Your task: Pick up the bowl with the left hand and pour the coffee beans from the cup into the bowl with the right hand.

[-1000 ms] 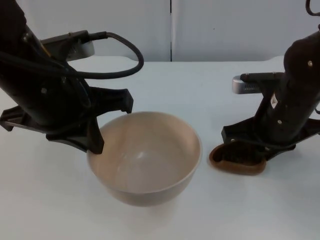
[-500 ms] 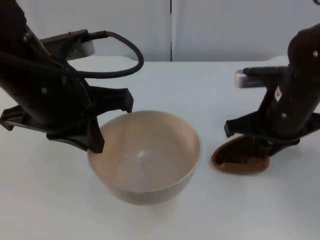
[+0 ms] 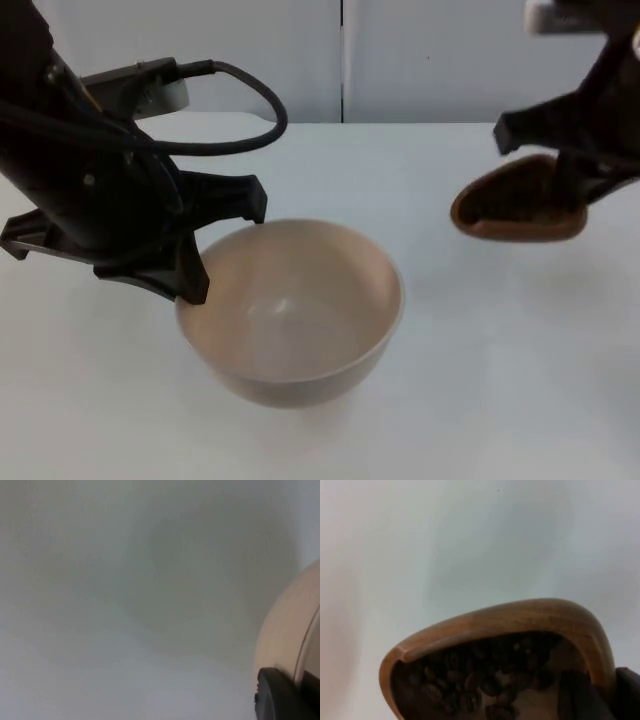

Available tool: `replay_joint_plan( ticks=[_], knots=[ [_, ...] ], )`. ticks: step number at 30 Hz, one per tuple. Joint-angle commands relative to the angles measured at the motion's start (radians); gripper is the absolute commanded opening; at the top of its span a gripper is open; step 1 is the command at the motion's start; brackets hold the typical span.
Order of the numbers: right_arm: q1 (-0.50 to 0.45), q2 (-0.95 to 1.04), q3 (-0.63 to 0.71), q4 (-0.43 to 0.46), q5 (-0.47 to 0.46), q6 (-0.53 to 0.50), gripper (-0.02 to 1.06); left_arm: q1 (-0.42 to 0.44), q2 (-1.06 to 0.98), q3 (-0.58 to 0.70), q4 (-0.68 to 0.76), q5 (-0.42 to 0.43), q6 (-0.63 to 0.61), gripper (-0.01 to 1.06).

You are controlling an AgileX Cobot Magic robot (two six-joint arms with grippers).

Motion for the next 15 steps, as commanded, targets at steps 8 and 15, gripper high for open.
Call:
replay_joint_plan(
  ticks=[8, 15],
  knots=[
    [0.002, -0.166, -0.108, -0.007, 0.263, -0.097, 0.00, -0.002, -0.009, 0.004, -0.011, -0.003, 0.001, 0.00],
    [0.002, -0.197, -0.194, -0.001, 0.406, -0.159, 0.00, -0.002, -0.009, 0.004, -0.011, -0.003, 0.001, 0.00]
  ],
)
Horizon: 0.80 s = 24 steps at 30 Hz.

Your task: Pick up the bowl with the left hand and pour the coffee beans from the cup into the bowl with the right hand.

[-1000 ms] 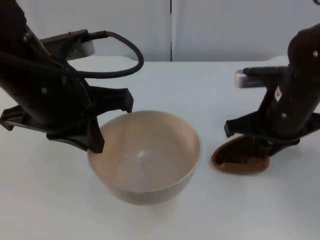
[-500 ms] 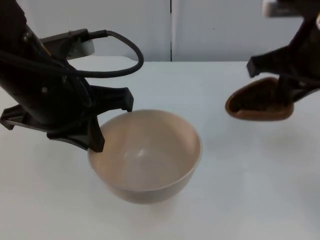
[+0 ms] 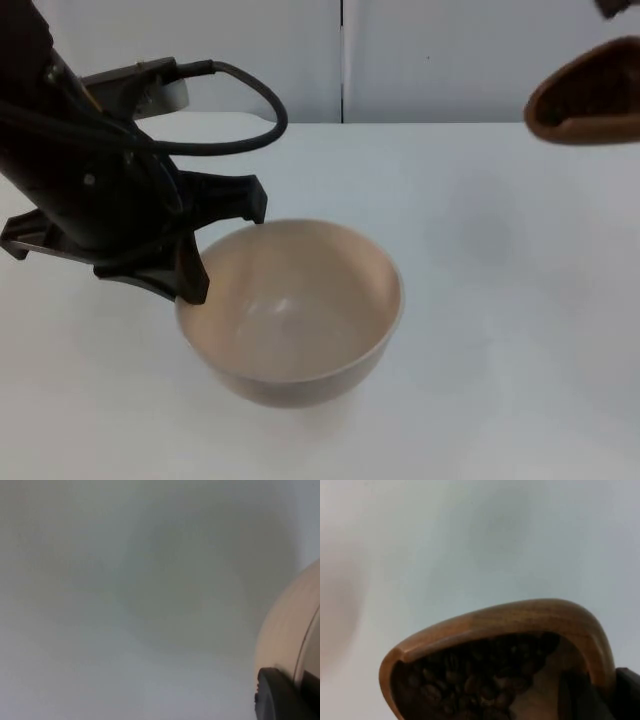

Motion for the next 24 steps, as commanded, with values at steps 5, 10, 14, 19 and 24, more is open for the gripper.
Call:
replay_joint_plan(
  ticks=[5, 10, 14, 19, 24],
  knots=[
    [0.002, -0.013, -0.061, 0.009, 0.077, -0.048, 0.00, -0.002, -0.009, 0.004, -0.011, -0.001, 0.001, 0.00],
    [0.002, -0.013, -0.067, 0.022, 0.083, -0.063, 0.00, -0.002, -0.009, 0.004, -0.011, -0.001, 0.001, 0.00],
    [0.002, -0.013, -0.067, 0.030, 0.102, -0.065, 0.00, -0.002, -0.009, 0.004, -0.011, -0.001, 0.001, 0.00],
    [0.005, -0.013, -0.067, 0.032, 0.108, -0.065, 0.00, -0.002, -0.009, 0.004, -0.011, -0.001, 0.001, 0.00],
    [0.012, -0.001, -0.067, 0.052, 0.108, -0.065, 0.00, -0.002, -0.009, 0.004, -0.018, -0.001, 0.001, 0.00]
  ],
)
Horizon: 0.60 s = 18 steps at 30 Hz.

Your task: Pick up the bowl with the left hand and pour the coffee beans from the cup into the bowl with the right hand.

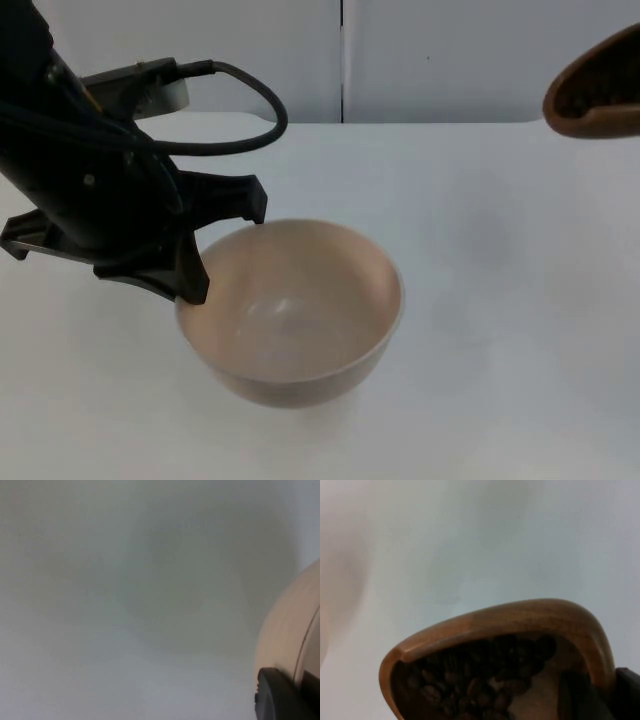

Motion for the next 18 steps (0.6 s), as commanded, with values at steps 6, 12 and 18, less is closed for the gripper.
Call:
replay_joint_plan(
  ticks=[6, 12, 18],
  knots=[
    [0.077, 0.049, -0.029, 0.010, -0.012, -0.007, 0.00, -0.002, -0.009, 0.004, -0.051, -0.003, 0.001, 0.00],
    [0.128, 0.068, -0.049, 0.006, -0.021, -0.007, 0.00, -0.016, -0.003, 0.004, -0.087, -0.017, 0.009, 0.00],
    [0.128, 0.068, -0.051, 0.006, -0.010, -0.007, 0.00, -0.072, 0.006, 0.004, -0.087, -0.052, 0.019, 0.00]
  ],
)
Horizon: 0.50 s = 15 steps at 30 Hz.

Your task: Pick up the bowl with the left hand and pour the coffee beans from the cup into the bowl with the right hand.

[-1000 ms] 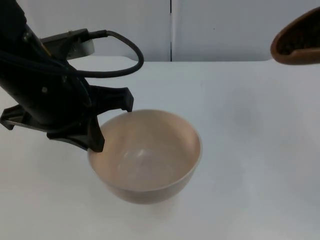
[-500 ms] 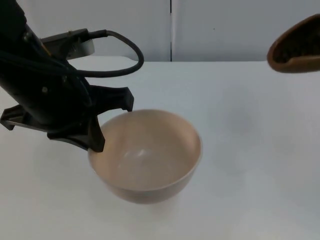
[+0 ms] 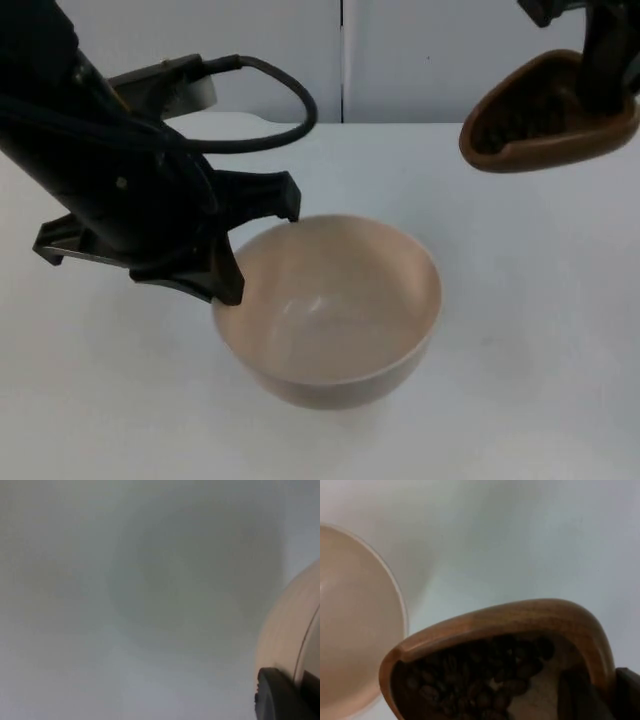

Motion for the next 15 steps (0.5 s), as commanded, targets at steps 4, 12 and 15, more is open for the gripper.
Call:
replay_joint_plan(
  ticks=[4, 12, 15],
  knots=[
    [0.005, -0.004, -0.010, -0.002, 0.004, -0.006, 0.00, -0.049, 0.024, 0.004, -0.018, -0.027, 0.005, 0.00],
    [0.031, -0.004, -0.010, -0.028, 0.011, -0.006, 0.00, -0.065, 0.050, 0.004, -0.016, -0.036, 0.005, 0.00],
    [0.064, -0.004, -0.010, -0.040, 0.008, -0.006, 0.00, -0.065, 0.050, 0.004, -0.016, -0.038, 0.005, 0.00]
  ],
)
